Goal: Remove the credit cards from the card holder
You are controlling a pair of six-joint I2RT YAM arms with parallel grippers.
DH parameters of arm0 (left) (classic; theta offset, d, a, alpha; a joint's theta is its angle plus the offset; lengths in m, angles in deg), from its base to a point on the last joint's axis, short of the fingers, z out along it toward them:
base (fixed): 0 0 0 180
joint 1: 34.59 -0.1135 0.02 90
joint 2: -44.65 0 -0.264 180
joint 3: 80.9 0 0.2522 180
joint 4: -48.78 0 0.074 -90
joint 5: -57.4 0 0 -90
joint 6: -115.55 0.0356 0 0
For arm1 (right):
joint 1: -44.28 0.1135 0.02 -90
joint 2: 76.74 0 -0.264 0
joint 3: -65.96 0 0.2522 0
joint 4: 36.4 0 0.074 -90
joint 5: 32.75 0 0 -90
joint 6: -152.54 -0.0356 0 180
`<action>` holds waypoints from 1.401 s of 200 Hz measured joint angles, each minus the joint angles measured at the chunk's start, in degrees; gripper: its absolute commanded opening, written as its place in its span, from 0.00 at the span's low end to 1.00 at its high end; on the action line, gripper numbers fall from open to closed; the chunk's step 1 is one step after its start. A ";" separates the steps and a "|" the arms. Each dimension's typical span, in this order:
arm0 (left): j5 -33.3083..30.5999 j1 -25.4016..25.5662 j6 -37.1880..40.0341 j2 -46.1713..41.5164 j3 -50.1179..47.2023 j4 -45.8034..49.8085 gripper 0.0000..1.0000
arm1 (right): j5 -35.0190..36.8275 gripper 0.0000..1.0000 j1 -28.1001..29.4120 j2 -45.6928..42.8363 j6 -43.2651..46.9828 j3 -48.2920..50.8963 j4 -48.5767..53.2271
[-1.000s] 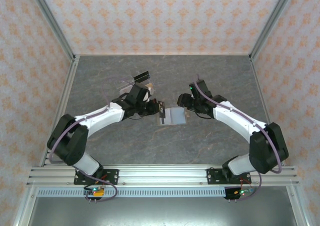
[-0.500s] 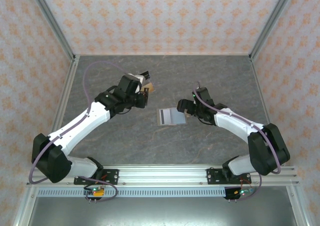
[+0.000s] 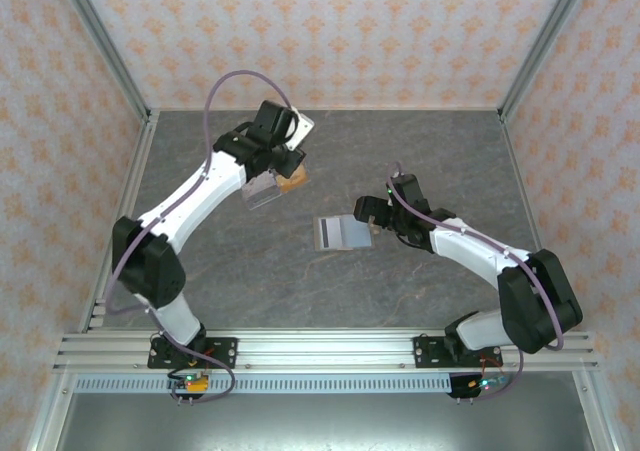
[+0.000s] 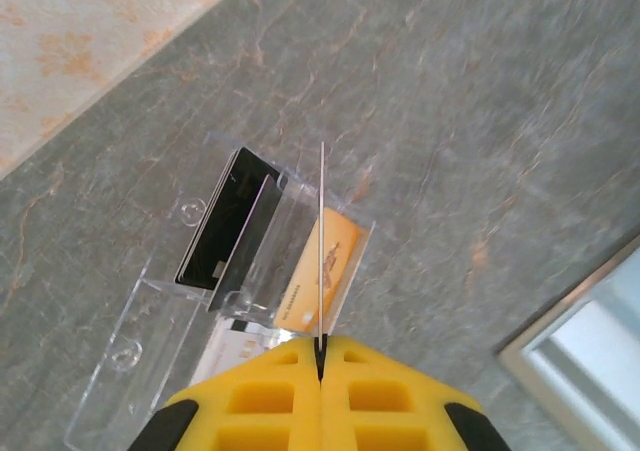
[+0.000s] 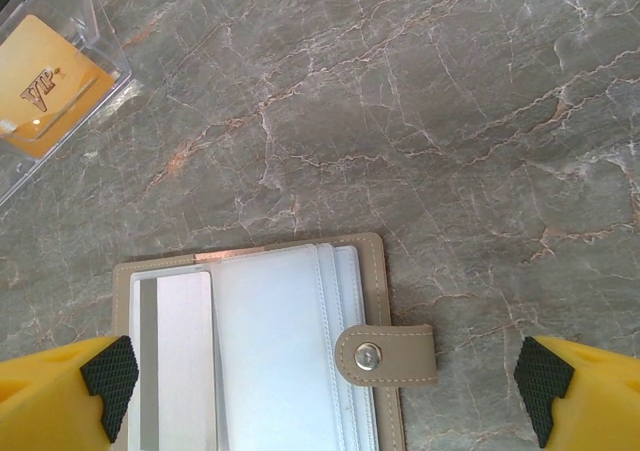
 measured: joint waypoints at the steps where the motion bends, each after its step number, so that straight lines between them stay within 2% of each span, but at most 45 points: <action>1: 0.04 -0.07 0.26 0.24 0.17 0.11 0.00 | 0.00 0.99 0.00 0.00 0.00 0.00 -0.02; 58: 0.87 -2.36 11.10 17.86 18.53 9.29 0.00 | 0.00 0.99 0.00 0.00 0.04 0.00 0.00; 110: 1.81 -3.82 15.32 26.29 29.49 16.17 0.00 | 0.09 0.99 0.00 0.00 0.04 -0.02 0.02; 221: -6.27 -4.00 19.65 27.02 30.58 18.10 0.00 | 0.44 0.99 0.00 0.63 0.20 -0.46 0.28; 280: -8.44 -4.09 19.78 28.13 31.12 17.90 0.00 | 0.44 0.99 0.00 0.63 0.20 -0.55 0.48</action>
